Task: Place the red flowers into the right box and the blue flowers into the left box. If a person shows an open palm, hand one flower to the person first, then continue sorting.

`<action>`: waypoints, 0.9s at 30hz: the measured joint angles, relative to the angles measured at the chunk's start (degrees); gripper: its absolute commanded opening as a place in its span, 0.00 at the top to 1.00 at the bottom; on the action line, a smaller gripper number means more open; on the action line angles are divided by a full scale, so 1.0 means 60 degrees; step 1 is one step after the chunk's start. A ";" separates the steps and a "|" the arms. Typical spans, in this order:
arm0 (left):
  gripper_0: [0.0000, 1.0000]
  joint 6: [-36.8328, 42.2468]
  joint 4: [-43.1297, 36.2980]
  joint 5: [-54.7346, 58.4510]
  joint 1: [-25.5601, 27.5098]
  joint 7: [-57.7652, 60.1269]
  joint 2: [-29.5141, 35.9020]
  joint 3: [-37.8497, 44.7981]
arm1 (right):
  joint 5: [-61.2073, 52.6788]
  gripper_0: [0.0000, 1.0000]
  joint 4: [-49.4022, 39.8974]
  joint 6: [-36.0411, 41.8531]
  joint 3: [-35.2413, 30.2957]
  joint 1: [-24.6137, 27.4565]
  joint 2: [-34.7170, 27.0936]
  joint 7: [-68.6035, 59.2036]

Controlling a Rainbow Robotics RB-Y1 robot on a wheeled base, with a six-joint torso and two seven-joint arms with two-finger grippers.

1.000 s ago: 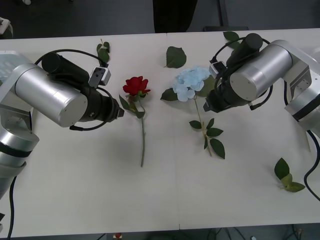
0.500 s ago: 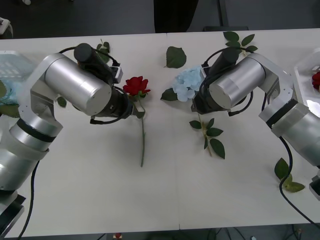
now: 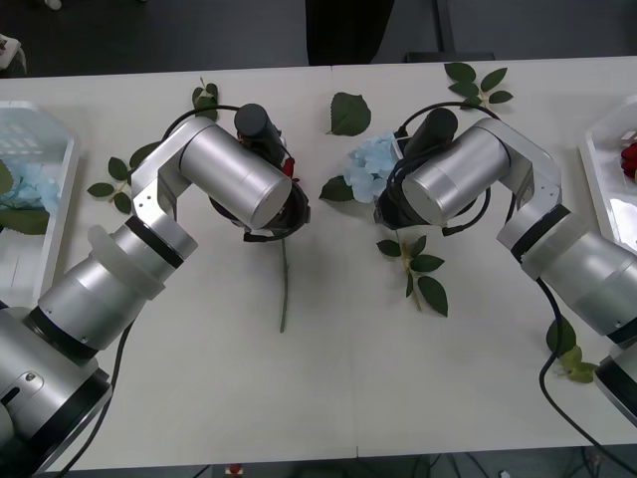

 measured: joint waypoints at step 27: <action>0.69 -0.1232 0.1666 -0.0718 -0.0351 -0.0001 -0.0357 -0.0764 | -0.0800 1.00 0.0219 -0.0520 -0.0661 0.0000 0.0087 -0.0564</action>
